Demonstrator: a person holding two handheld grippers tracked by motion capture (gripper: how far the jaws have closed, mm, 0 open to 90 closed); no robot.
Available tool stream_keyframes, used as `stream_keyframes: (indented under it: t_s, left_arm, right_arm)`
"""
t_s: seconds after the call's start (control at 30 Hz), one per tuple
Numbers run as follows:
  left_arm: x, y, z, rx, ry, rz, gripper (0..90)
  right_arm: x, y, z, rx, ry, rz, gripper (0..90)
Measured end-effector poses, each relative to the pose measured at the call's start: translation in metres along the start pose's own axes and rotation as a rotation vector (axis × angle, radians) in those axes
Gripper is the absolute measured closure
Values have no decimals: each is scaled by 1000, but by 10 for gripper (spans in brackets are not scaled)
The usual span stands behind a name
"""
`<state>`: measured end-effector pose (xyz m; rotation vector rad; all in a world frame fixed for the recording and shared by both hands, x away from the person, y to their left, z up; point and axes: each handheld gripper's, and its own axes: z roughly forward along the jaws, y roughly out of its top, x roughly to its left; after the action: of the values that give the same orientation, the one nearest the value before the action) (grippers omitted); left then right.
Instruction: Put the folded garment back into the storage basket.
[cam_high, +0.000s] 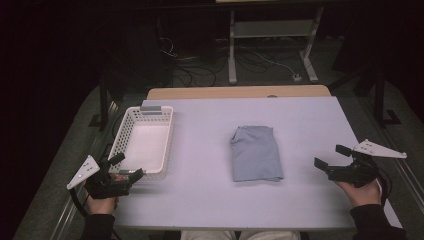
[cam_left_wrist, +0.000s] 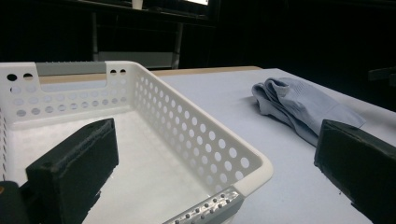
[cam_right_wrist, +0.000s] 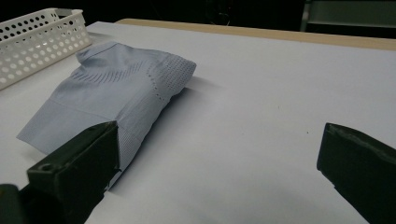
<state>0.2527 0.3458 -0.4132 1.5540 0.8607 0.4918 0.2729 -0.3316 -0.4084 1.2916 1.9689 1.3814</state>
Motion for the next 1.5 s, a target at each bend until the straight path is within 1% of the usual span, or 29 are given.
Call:
stream_keyframes:
  t_s: [0.2, 0.67, 0.8, 0.9, 1.03, 1.1, 1.3, 1.33, 1.37, 1.4, 1.5]
  left_arm:
    - [0, 0, 0, -7, -1, -2, 0]
    - [0, 0, 0, -6, 3, -5, 0]
    - [0, 0, -1, -5, 11, -6, 0]
    - [0, -1, -1, -8, 12, -7, 0]
    - [-1, 0, -3, -16, 19, -9, 0]
    - [-1, -1, -3, -15, 26, -11, 0]
    - [-1, -1, -4, -19, 33, -8, 0]
    - [-1, -1, -5, -19, 35, -8, 0]
    - [-1, -1, -5, -19, 35, -8, 0]
    - [-1, -1, -5, -20, 35, -9, 0]
    - [-1, -1, -5, -21, 37, -8, 0]
  right_arm:
    - [1, 0, -1, -2, 5, -4, 0]
    - [3, 1, -2, -4, 20, -9, 0]
    - [7, 3, -3, -11, 27, -15, 0]
    - [8, 4, -2, -8, 24, -21, 0]
    - [10, 7, -3, -10, 27, -26, 0]
    - [14, 12, -5, -17, 29, -31, 0]
    - [19, 20, -5, -1, 29, -51, 0]
    - [22, 24, -5, 9, 27, -69, 0]
    - [22, 24, -5, 9, 27, -69, 0]
    - [23, 28, -5, 11, 30, -82, 0]
    - [25, 33, -4, 9, 35, -96, 0]
